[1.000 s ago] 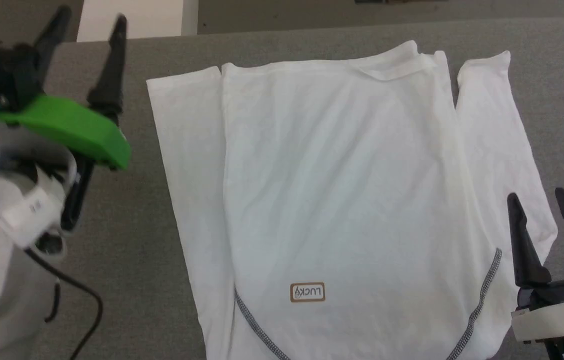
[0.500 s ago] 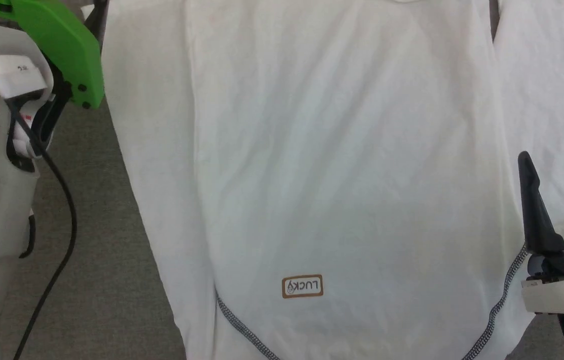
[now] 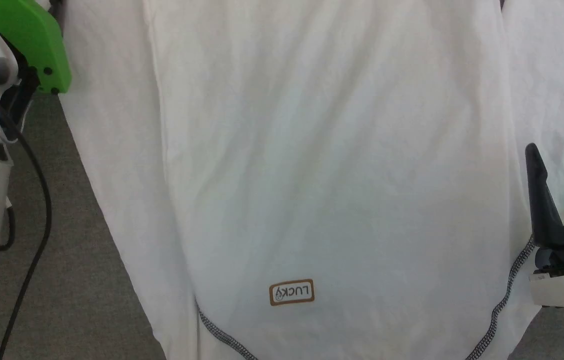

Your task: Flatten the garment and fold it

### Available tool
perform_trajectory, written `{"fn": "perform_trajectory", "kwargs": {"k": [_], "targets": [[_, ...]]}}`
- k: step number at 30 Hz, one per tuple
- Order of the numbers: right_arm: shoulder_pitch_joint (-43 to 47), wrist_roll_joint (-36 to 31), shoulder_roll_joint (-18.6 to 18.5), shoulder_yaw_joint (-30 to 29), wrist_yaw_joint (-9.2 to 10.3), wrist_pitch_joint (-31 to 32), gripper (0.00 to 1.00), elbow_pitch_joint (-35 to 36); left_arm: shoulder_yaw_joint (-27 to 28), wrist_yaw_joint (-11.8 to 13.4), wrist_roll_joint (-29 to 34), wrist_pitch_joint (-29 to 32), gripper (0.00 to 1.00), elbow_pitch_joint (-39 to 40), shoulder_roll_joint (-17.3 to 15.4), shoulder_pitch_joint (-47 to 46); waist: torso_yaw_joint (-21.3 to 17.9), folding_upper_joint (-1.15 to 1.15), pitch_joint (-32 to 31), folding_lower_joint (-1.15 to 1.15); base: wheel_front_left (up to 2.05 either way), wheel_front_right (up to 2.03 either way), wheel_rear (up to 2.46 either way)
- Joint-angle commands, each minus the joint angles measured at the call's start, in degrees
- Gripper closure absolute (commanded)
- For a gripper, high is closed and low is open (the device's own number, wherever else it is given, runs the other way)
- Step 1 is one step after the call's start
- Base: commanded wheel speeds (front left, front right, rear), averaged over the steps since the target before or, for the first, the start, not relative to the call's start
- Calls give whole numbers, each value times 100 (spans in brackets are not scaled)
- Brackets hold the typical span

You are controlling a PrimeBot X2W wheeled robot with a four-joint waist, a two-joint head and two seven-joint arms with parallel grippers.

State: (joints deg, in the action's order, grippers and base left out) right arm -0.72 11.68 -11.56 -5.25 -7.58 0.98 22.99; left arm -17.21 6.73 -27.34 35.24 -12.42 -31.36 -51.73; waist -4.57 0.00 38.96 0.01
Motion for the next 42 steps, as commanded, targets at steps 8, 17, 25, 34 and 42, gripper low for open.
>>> {"fn": "perform_trajectory", "kwargs": {"k": [8,17,25,34,42], "targets": [[-124,33,-22,-51,9,-17,0,-39,141,-66,-310,-227,100,32,112,83,114,0,-215,-1,0,0,0],[24,-70,137,-58,9,60,0,-153,860,-37,-861,-795,100,279,4,540,344,0,-1327,-1,0,0,0],[461,-256,486,-135,9,256,0,-107,1647,-118,-1311,-1000,100,953,-538,1641,518,0,-2349,-1,0,0,0],[963,-467,763,-238,9,458,0,53,2694,80,-1771,-1110,100,1871,-731,3446,787,0,-3122,-1,0,0,0],[1143,-530,850,-311,9,577,0,225,3336,184,-2073,-1219,100,2747,-521,4534,926,0,-3415,-1,0,0,0]]}}
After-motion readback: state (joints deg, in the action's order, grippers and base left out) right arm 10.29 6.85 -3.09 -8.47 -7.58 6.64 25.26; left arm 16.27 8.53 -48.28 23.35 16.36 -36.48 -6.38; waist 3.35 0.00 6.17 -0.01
